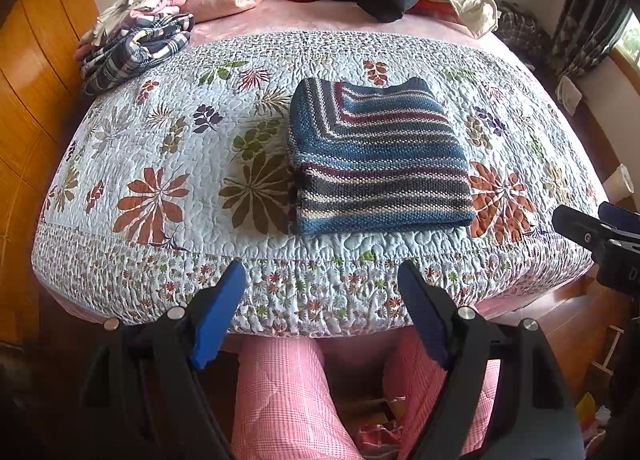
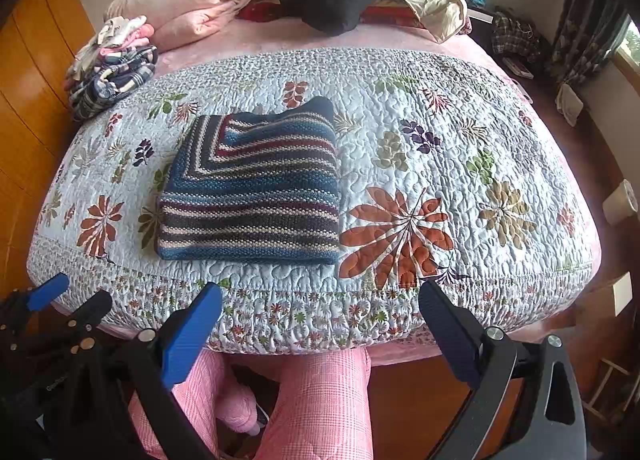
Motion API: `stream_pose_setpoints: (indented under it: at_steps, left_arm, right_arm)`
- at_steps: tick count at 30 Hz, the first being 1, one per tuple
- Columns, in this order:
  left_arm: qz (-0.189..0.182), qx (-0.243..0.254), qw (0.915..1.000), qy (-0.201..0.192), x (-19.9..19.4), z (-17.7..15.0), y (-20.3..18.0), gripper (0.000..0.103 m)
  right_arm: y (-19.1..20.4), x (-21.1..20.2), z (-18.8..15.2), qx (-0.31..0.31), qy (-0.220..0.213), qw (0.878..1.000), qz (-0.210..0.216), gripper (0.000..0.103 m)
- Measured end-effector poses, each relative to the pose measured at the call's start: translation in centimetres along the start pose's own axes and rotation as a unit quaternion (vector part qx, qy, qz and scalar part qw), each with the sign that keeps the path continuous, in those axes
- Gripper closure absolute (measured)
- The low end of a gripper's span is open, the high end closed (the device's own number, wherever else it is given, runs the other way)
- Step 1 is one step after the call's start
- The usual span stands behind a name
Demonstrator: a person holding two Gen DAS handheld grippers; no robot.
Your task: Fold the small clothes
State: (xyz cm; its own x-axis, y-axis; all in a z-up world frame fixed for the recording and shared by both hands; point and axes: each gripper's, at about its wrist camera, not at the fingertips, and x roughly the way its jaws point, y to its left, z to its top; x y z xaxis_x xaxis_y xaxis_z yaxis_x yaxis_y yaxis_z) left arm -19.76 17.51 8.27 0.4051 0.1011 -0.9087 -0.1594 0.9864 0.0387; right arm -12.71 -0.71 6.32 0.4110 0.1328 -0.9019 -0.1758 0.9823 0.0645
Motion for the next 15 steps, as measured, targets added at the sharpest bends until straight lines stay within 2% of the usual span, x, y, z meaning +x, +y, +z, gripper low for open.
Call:
stream_pose_setpoints:
  at_steps: [15]
  left_arm:
    - [-0.003, -0.003, 1.0000, -0.002, 0.16, 0.23, 0.03, 0.025]
  right_arm:
    - [-0.19, 0.14, 0.14, 0.001, -0.002, 1.000, -0.003, 0.004]
